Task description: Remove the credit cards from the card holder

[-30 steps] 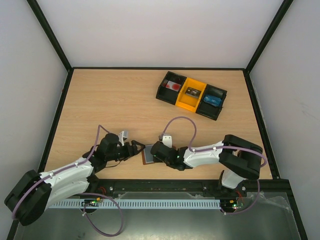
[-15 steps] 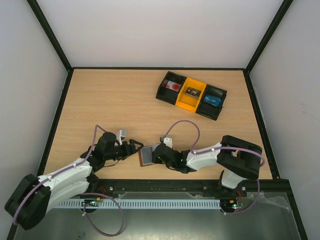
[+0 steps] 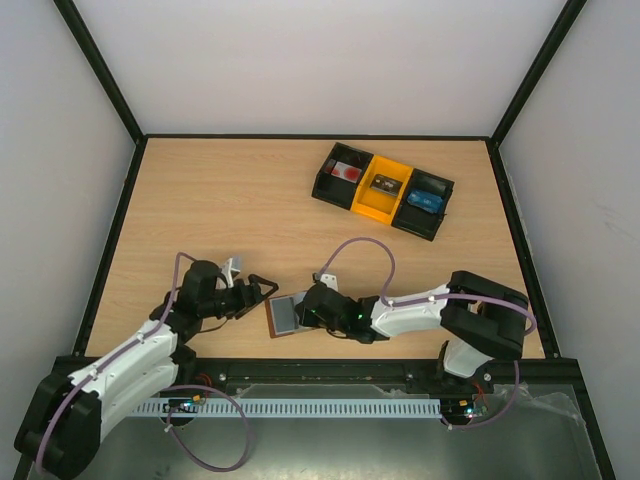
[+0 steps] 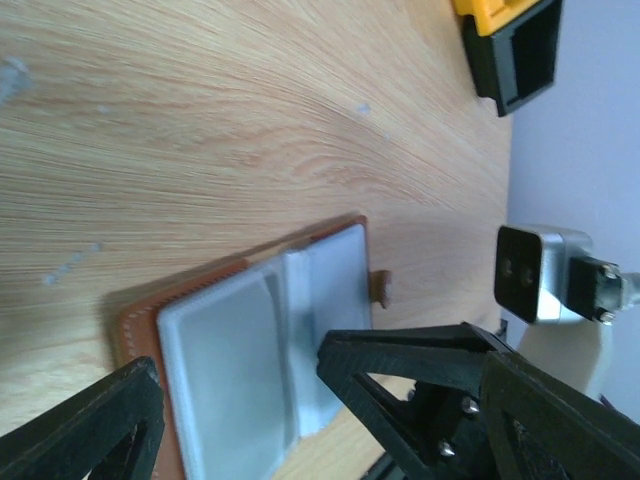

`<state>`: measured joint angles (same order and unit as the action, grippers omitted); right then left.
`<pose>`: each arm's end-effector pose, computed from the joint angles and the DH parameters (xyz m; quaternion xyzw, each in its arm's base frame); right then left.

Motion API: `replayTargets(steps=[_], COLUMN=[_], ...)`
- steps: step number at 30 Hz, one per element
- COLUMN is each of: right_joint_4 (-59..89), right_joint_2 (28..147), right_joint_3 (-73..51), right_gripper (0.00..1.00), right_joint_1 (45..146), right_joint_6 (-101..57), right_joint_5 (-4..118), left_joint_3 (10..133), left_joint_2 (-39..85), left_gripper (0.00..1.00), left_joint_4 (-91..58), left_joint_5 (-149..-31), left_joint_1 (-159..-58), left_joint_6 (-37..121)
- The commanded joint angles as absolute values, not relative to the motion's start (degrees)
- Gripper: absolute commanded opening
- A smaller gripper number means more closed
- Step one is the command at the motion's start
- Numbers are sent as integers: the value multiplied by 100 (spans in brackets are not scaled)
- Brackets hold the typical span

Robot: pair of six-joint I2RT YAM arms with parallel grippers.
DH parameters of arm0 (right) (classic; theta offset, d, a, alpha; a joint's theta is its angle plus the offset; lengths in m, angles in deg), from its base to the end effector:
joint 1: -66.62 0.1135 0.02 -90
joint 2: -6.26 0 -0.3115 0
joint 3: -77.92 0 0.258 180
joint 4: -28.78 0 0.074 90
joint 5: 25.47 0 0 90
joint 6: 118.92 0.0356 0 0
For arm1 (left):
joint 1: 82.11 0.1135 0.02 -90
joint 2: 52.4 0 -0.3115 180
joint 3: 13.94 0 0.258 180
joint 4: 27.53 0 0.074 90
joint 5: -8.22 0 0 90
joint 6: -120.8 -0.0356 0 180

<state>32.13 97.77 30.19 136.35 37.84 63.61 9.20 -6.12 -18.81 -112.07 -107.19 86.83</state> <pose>0.1027 0.2797 0.1753 -0.0269 0.9075 0.3920 0.1486 0.1110 -0.0718 0.1820 -0.1028 0.8470 -0.4784 0.2079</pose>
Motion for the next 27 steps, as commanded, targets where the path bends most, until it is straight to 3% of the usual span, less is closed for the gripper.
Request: replayTargets(steps=[1,27], right_joint_4=[2276,2908], right_joint_2=[9659,9946], right_joint_3=[2783,3234], right_gripper=[12,4], right_joint_1=[13674,13736], right_joint_6=[3378,3640], right_joint_5=[6585,6419], left_joint_3=[837,252], left_joint_2=[-880,110], left_gripper=[87,91], left_joint_4=[-2090,-3842], left_joint_5=[-11732,-11650], left_joint_1=[-10699,-11141], left_joint_6=[9001,9637])
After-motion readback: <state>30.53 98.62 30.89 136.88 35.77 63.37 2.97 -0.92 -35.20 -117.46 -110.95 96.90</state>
